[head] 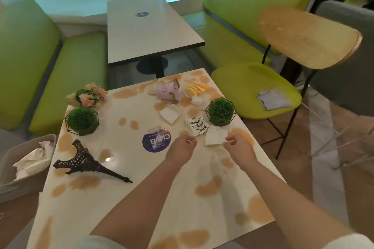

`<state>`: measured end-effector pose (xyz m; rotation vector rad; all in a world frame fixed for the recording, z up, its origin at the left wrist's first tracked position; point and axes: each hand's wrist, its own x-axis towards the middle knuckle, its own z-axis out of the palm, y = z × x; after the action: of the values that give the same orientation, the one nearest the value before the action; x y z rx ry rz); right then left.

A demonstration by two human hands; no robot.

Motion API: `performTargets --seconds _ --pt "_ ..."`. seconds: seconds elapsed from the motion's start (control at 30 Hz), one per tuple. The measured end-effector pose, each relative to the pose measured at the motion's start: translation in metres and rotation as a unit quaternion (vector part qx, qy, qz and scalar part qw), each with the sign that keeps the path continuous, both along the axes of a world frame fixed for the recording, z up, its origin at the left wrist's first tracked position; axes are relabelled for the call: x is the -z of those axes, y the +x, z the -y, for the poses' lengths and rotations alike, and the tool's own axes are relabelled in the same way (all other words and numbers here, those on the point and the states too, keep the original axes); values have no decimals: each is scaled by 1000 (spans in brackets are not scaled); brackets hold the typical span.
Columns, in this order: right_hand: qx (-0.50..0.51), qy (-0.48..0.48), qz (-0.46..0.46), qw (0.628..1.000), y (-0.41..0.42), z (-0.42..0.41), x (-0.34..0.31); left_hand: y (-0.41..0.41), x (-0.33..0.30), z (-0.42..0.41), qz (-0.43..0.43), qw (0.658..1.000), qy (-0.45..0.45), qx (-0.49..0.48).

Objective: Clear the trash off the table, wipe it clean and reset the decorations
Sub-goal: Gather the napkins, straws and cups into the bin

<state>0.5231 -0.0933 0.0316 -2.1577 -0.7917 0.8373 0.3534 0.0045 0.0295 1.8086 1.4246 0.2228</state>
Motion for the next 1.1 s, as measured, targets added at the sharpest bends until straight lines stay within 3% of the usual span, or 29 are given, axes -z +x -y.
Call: performTargets --seconds 0.27,0.67,1.1 --pt "49 -51 -27 997 32 -37 29 33 32 -53 -59 997 -28 -28" --pt "111 -53 -36 992 35 -70 59 57 64 -93 -132 989 -21 -70" --pt "123 44 -97 987 27 -62 45 37 37 -66 -36 985 9 -170"
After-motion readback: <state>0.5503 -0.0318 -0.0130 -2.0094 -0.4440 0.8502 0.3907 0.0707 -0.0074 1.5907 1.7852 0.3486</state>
